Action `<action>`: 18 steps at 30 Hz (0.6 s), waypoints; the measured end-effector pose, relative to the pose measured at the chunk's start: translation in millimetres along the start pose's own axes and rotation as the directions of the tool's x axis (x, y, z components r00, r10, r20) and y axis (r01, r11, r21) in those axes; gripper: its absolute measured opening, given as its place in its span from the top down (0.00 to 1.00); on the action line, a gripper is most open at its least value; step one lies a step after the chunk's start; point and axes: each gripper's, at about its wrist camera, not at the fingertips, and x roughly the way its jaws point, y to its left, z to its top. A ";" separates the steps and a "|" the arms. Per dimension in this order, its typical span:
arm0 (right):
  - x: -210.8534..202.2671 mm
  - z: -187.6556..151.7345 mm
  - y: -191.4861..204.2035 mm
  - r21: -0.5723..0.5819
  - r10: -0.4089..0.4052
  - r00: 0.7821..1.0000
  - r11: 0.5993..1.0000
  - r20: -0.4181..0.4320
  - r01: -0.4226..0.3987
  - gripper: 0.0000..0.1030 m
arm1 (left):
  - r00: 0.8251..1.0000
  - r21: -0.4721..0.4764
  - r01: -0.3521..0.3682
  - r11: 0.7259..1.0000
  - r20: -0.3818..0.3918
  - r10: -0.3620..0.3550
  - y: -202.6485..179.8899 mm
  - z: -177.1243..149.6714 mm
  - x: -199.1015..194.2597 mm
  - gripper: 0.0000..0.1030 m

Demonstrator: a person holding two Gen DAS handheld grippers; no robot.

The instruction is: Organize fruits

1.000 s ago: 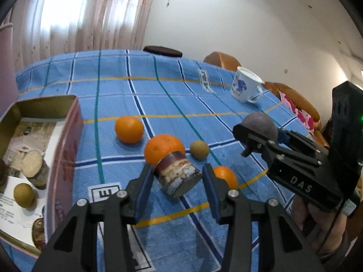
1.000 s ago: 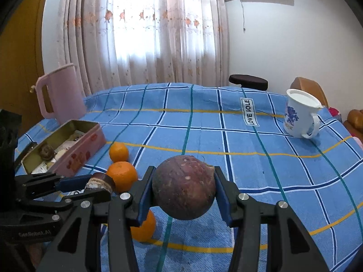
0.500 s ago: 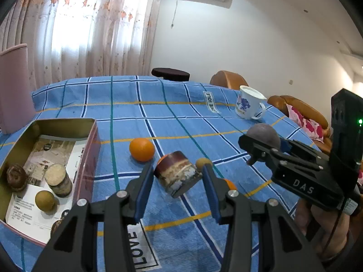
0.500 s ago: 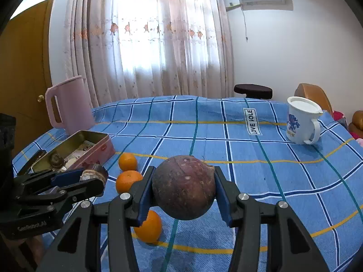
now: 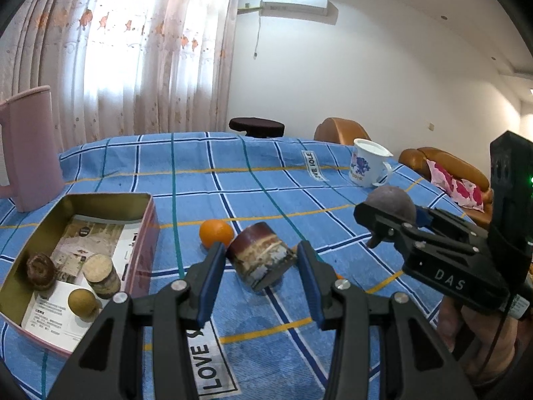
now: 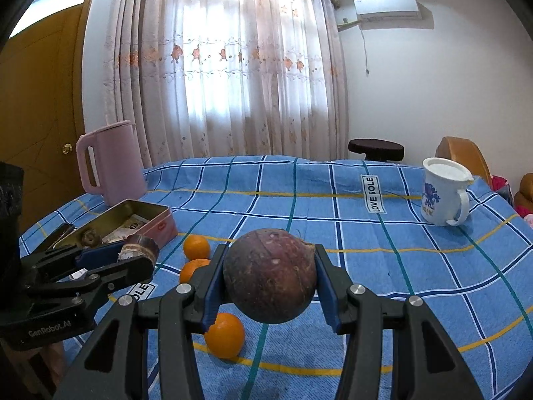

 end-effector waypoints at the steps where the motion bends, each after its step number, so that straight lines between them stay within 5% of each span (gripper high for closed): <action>1: -0.2 0.2 0.0 -0.001 0.002 1.000 1.000 0.003 -0.002 0.50 | 1.000 0.002 -0.002 1.000 0.003 0.002 -0.2 -0.1 -0.3 0.55; 18: -10.8 -0.8 4.3 -0.028 0.009 0.998 1.000 0.057 -0.007 0.50 | 0.998 0.027 -0.029 0.999 0.053 0.027 -6.2 -1.1 -9.1 0.55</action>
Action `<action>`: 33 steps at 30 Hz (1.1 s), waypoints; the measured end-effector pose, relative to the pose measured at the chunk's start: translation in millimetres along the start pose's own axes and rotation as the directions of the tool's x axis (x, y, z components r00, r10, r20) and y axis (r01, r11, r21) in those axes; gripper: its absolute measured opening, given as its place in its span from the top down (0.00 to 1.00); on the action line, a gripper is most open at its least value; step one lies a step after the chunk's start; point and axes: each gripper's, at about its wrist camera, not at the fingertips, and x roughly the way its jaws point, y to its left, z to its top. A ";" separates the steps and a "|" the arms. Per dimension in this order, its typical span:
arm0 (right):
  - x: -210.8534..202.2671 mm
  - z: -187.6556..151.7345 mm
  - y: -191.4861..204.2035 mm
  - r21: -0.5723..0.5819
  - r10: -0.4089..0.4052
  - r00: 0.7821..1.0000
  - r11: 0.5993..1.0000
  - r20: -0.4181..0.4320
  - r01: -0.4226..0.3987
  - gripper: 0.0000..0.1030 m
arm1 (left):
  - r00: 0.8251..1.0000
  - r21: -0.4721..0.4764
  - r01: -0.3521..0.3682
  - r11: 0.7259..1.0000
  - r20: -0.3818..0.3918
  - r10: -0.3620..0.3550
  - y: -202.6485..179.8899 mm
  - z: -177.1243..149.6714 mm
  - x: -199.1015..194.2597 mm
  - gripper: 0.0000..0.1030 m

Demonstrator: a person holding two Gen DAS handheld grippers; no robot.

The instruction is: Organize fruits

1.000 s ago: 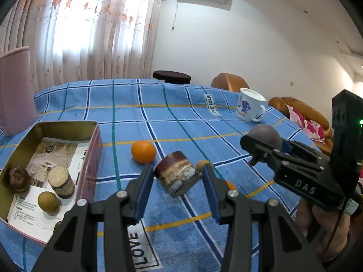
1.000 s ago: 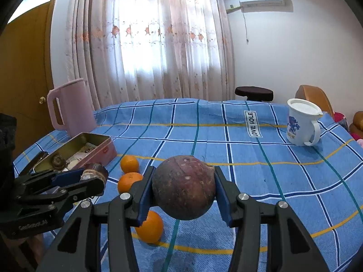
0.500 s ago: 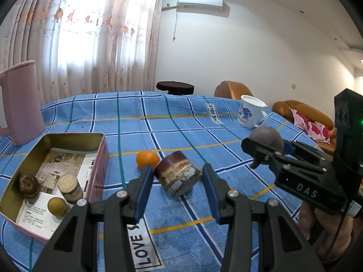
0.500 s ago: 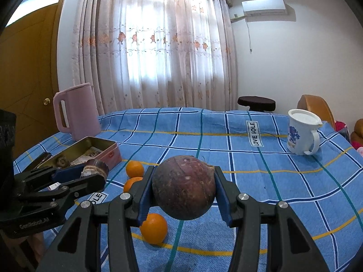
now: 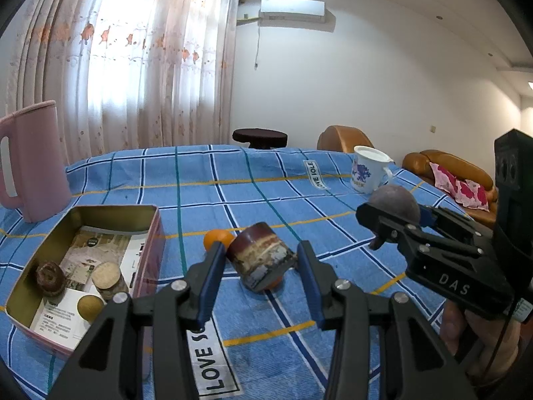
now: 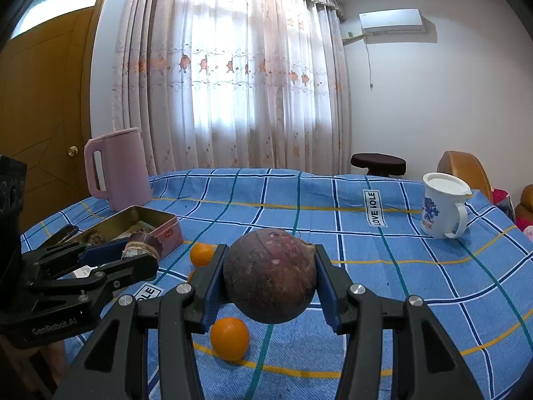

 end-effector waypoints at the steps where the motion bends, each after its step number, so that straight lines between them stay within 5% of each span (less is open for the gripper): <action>1: -0.2 -0.1 0.3 -0.001 0.000 1.000 1.000 0.002 0.000 0.50 | 1.000 0.003 -0.002 1.000 0.004 0.002 -0.5 -0.1 -0.8 0.55; 18: -6.6 -0.5 6.2 -0.023 -0.004 0.999 1.000 0.034 0.004 0.50 | 0.998 0.043 -0.027 0.999 0.065 0.024 -9.9 -1.2 -13.7 0.55; 33: 16.0 9.7 30.1 -0.060 0.068 0.998 0.996 -0.016 -0.069 0.50 | 0.997 -0.019 -0.068 0.998 0.031 0.068 25.3 1.0 -13.6 0.55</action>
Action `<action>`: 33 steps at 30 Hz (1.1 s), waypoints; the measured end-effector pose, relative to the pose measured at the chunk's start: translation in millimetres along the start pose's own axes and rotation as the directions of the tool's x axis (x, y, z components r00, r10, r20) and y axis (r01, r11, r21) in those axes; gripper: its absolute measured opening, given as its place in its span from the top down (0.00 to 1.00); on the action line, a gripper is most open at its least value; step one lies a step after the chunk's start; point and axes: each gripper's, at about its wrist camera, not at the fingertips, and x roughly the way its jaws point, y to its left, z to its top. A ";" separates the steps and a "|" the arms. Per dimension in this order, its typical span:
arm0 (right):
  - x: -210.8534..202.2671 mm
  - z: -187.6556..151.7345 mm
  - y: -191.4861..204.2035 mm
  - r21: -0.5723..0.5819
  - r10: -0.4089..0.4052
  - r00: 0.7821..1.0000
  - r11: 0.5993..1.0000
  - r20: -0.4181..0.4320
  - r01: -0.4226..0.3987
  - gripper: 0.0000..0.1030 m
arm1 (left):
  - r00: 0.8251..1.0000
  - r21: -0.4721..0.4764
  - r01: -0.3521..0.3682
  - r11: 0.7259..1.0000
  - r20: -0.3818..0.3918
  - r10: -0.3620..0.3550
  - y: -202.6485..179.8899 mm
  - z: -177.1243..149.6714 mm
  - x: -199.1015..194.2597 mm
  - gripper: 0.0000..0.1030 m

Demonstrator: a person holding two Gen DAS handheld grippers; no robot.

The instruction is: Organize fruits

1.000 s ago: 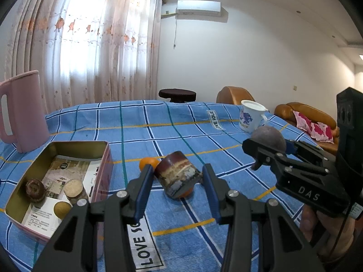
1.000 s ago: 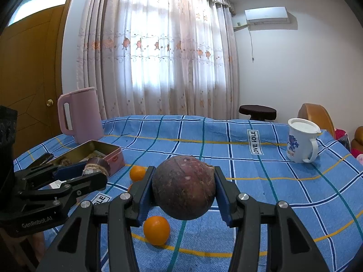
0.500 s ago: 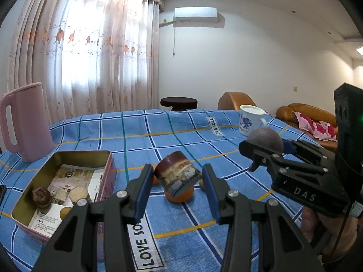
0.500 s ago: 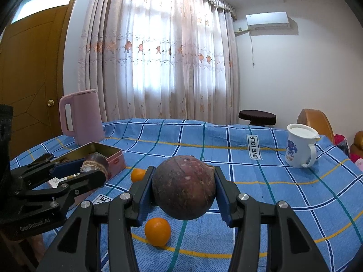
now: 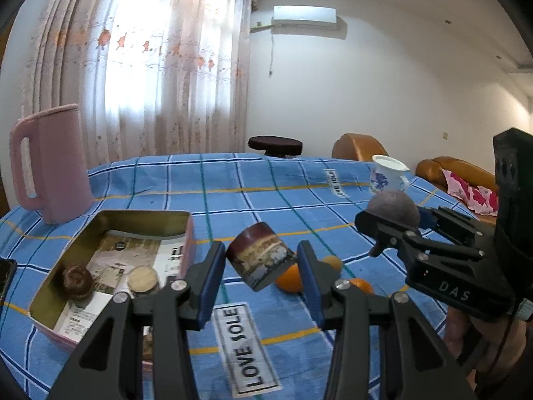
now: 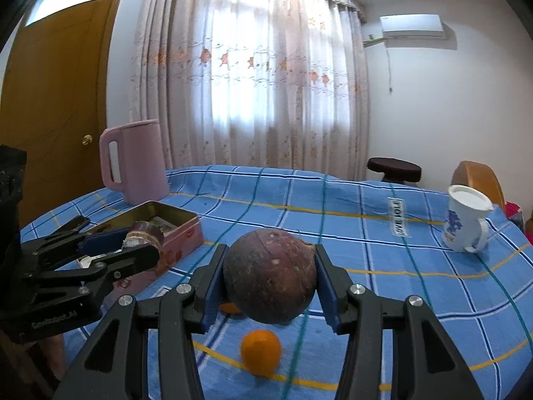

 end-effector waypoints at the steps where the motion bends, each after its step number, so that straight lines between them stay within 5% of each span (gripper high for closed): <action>1: 1.6 2.2 3.4 -0.004 0.007 1.000 1.000 0.000 -0.007 0.50 | 1.000 -0.012 -0.004 1.000 -0.003 0.004 5.4 0.9 -0.4 0.55; 12: 30.6 33.1 48.8 -0.060 0.116 0.993 0.991 -0.019 -0.117 0.50 | 0.998 -0.066 -0.061 0.996 -0.020 0.059 47.7 5.4 -5.3 0.55; 33: 97.3 38.8 135.3 -0.114 0.260 0.954 0.954 -0.150 -0.278 0.50 | 0.977 -0.173 -0.206 0.963 -0.084 0.194 149.1 -0.3 -7.6 0.55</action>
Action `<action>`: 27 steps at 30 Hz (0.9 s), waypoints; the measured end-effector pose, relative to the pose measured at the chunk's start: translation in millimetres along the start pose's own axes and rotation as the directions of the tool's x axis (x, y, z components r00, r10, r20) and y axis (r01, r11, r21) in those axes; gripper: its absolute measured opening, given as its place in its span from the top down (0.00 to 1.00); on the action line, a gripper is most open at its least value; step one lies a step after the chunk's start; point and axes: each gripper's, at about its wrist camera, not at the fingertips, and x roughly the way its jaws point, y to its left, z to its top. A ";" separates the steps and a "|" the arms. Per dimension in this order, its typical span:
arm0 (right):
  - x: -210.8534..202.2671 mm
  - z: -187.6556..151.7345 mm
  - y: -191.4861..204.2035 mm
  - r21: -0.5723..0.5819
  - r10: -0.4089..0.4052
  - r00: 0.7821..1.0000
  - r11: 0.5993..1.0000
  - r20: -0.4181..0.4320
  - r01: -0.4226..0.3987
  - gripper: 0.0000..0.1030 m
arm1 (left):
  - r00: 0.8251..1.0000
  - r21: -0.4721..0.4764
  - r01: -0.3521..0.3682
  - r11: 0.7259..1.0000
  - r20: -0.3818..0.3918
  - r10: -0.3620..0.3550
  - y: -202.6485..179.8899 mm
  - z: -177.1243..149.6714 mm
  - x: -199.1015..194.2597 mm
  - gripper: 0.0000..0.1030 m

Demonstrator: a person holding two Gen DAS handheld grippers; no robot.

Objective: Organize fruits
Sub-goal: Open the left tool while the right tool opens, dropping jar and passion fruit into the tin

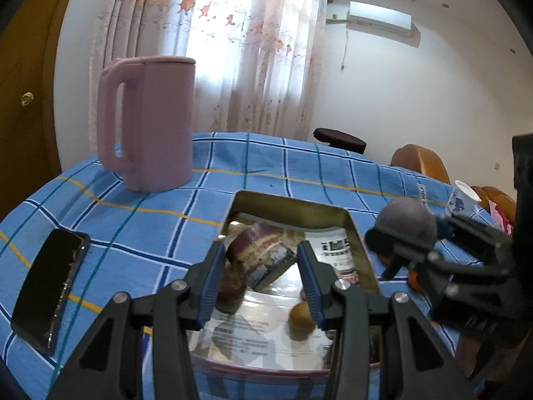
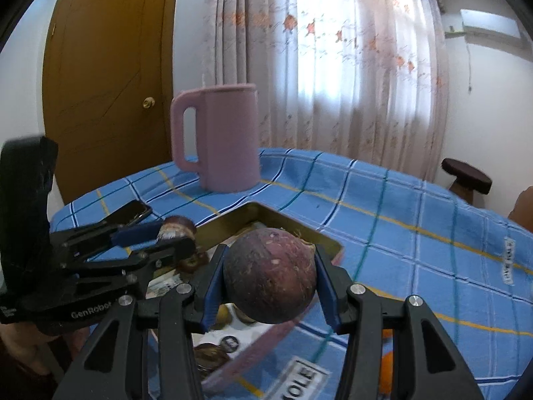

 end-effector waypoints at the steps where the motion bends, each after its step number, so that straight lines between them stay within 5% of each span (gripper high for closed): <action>1: 3.9 -1.5 3.3 -0.002 0.005 1.000 1.000 -0.008 -0.005 0.50 | 1.000 -0.003 -0.004 1.000 -0.001 0.004 2.4 0.5 0.1 0.55; 21: 40.1 -14.4 20.4 -0.022 0.040 0.990 0.999 -0.139 -0.043 0.50 | 0.999 -0.009 -0.038 0.999 -0.036 0.037 13.6 -0.7 9.0 0.55; 27: 37.2 -16.2 22.9 -0.032 0.042 0.992 0.998 -0.123 -0.047 0.37 | 0.999 -0.005 -0.044 0.999 -0.024 0.043 13.7 -1.2 7.7 0.53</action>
